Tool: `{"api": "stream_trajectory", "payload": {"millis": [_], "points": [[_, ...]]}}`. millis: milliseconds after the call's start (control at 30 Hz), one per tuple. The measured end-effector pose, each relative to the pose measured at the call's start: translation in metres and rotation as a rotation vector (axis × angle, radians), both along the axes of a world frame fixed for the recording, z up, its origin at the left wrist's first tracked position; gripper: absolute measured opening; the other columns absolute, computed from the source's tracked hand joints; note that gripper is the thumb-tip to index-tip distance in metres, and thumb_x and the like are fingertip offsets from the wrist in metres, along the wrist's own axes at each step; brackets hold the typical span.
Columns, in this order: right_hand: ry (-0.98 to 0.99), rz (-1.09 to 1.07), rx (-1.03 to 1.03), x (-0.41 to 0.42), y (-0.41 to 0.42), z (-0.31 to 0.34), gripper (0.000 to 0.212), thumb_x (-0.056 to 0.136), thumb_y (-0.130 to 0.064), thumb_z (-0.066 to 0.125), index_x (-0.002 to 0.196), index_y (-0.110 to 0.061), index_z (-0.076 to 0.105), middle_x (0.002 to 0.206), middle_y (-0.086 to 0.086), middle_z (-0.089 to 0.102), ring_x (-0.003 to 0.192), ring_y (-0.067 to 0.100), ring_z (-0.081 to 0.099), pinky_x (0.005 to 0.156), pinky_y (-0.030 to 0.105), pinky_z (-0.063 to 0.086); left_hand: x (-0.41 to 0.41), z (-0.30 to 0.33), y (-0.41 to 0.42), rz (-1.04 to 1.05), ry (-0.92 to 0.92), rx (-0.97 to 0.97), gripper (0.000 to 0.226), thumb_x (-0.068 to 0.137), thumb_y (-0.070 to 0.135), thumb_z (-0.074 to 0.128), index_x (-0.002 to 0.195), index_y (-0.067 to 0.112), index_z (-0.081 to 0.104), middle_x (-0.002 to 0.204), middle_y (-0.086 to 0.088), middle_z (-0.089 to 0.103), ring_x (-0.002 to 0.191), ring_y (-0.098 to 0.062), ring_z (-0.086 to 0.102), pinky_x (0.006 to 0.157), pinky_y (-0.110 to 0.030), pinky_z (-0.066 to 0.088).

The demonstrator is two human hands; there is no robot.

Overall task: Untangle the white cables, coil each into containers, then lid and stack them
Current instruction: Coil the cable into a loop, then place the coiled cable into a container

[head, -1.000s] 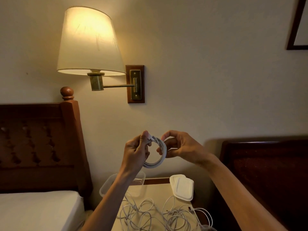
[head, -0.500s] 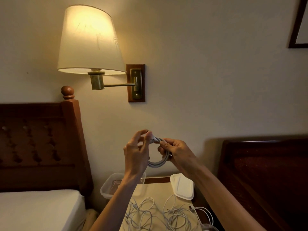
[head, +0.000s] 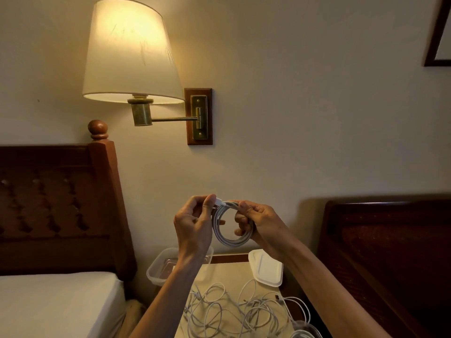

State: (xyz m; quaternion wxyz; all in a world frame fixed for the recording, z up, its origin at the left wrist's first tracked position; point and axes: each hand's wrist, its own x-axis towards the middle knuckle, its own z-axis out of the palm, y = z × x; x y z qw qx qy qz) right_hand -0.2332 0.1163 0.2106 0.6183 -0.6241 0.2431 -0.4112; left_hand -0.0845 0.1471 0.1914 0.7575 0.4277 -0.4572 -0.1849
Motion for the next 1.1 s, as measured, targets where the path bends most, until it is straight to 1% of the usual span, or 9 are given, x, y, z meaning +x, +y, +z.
{"api": "stream_trajectory", "payload": {"millis": [133, 333, 467, 533, 633, 767, 900, 1000, 1100], "points": [[-0.053, 0.07, 0.191, -0.008, -0.001, -0.005, 0.036, 0.106, -0.018, 0.032, 0.115, -0.003, 0.064, 0.068, 0.002, 0.048, 0.062, 0.013, 0.043, 0.066, 0.031, 0.044, -0.001, -0.009, -0.002, -0.139, 0.138, 0.069, 0.019, 0.09, 0.022, 0.064, 0.089, 0.003, 0.068, 0.077, -0.007, 0.07, 0.074, -0.025, 0.067, 0.068, -0.041, 0.06], [0.132, 0.036, 0.211, -0.044, 0.006, -0.072, 0.03, 0.103, -0.009, 0.041, 0.122, -0.001, 0.062, 0.08, 0.002, 0.062, 0.068, 0.01, 0.054, 0.07, 0.026, 0.052, -0.011, -0.096, 0.017, -0.297, 0.053, 0.361, 0.02, 0.095, 0.026, 0.059, 0.1, 0.01, 0.07, 0.095, -0.005, 0.074, 0.092, -0.016, 0.07, 0.08, -0.027, 0.056], [0.495, -0.245, -0.006, -0.063, 0.03, -0.166, 0.03, 0.099, -0.012, 0.053, 0.128, -0.011, 0.063, 0.091, -0.003, 0.07, 0.073, 0.007, 0.062, 0.068, 0.02, 0.053, -0.025, -0.198, 0.044, -0.14, -0.183, 0.637, 0.012, 0.091, 0.035, 0.064, 0.094, 0.026, 0.071, 0.089, 0.009, 0.073, 0.088, -0.01, 0.069, 0.076, -0.031, 0.057], [0.67, -0.319, -0.259, -0.064, 0.05, -0.211, 0.033, 0.096, -0.01, 0.057, 0.129, -0.013, 0.063, 0.1, -0.001, 0.073, 0.086, 0.008, 0.066, 0.08, 0.017, 0.05, -0.037, -0.241, 0.061, -0.076, -0.348, 0.739, 0.004, 0.09, 0.027, 0.066, 0.091, 0.026, 0.07, 0.089, 0.011, 0.072, 0.082, -0.011, 0.069, 0.069, -0.019, 0.052], [0.851, -0.256, -0.544, -0.061, 0.07, -0.271, 0.043, 0.09, 0.0, 0.055, 0.132, -0.006, 0.058, 0.114, 0.01, 0.068, 0.107, 0.025, 0.062, 0.093, 0.02, 0.042, -0.052, -0.283, 0.08, -0.024, -0.495, 0.828, 0.023, 0.094, 0.027, 0.059, 0.111, 0.014, 0.068, 0.105, 0.004, 0.069, 0.091, -0.014, 0.066, 0.079, -0.019, 0.049], [0.957, -0.161, -0.392, -0.06, 0.08, -0.298, 0.036, 0.098, -0.01, 0.048, 0.133, -0.013, 0.058, 0.129, 0.012, 0.057, 0.124, 0.022, 0.046, 0.109, 0.034, 0.033, -0.064, -0.295, 0.087, -0.084, -0.535, 0.904, 0.032, 0.099, 0.023, 0.052, 0.125, 0.007, 0.061, 0.124, -0.007, 0.065, 0.113, -0.024, 0.061, 0.096, -0.03, 0.043], [0.902, -0.228, -0.226, -0.056, 0.085, -0.289, 0.029, 0.095, -0.037, 0.048, 0.097, -0.023, 0.074, 0.105, -0.001, 0.068, 0.102, 0.01, 0.059, 0.096, 0.034, 0.044, -0.069, -0.288, 0.093, -0.209, -0.5, 0.85, 0.021, 0.099, 0.017, 0.05, 0.112, 0.012, 0.065, 0.106, 0.003, 0.069, 0.066, -0.021, 0.067, 0.065, -0.044, 0.056], [0.986, -0.252, -0.255, -0.057, 0.083, -0.292, 0.033, 0.086, -0.046, 0.053, 0.073, -0.021, 0.071, 0.072, 0.0, 0.065, 0.068, 0.011, 0.059, 0.073, 0.044, 0.048, -0.066, -0.291, 0.092, -0.205, -0.516, 0.838, 0.018, 0.098, 0.016, 0.05, 0.105, 0.019, 0.066, 0.099, 0.001, 0.072, 0.063, -0.013, 0.067, 0.063, -0.044, 0.056], [0.955, -0.249, -0.212, -0.06, 0.075, -0.308, 0.025, 0.08, -0.036, 0.059, 0.065, -0.015, 0.057, 0.064, 0.006, 0.053, 0.059, 0.014, 0.05, 0.065, 0.05, 0.046, -0.068, -0.289, 0.091, -0.227, -0.515, 0.853, 0.018, 0.098, 0.015, 0.048, 0.101, 0.022, 0.065, 0.091, 0.002, 0.072, 0.052, -0.015, 0.066, 0.054, -0.039, 0.056]]}}
